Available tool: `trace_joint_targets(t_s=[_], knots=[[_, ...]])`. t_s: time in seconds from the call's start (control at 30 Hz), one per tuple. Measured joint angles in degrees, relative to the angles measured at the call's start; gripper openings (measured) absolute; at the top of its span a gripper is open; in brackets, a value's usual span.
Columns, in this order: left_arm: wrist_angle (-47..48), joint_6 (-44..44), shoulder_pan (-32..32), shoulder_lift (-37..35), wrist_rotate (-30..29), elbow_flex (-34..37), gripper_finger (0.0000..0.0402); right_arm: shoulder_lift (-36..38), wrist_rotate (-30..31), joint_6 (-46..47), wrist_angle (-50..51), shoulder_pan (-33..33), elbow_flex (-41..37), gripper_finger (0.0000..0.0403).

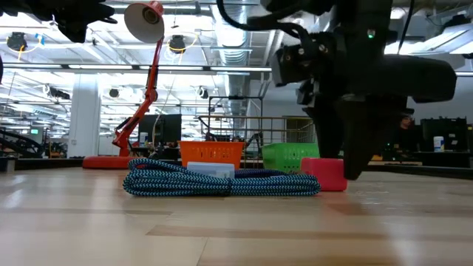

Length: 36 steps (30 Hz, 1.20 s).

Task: Pick and place items into bin
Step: Put the pink charger adapter into the orange bin

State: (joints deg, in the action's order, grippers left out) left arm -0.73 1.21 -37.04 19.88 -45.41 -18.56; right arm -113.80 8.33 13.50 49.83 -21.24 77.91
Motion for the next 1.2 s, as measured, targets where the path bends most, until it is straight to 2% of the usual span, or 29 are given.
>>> trace_joint_targets(t_s=[0.13,0.73,0.97,1.2], knots=[[0.0,0.0,0.0,0.0,0.0,0.0,0.0142,0.0,-1.7,-0.3,-0.9,0.8,-0.8,0.025],[0.0,0.0,0.0,0.0,0.0,0.0,0.0142,0.0,-2.3,-3.1,-2.2,2.3,-1.3,0.0246],[0.0,0.0,0.0,0.0,0.0,0.0,0.0142,0.0,-2.5,-3.1,-2.2,2.3,-1.3,0.0211],[0.0,0.0,0.0,0.0,0.0,0.0,0.0142,0.0,-3.8,-3.0,-2.1,2.3,-1.2,0.0152]])
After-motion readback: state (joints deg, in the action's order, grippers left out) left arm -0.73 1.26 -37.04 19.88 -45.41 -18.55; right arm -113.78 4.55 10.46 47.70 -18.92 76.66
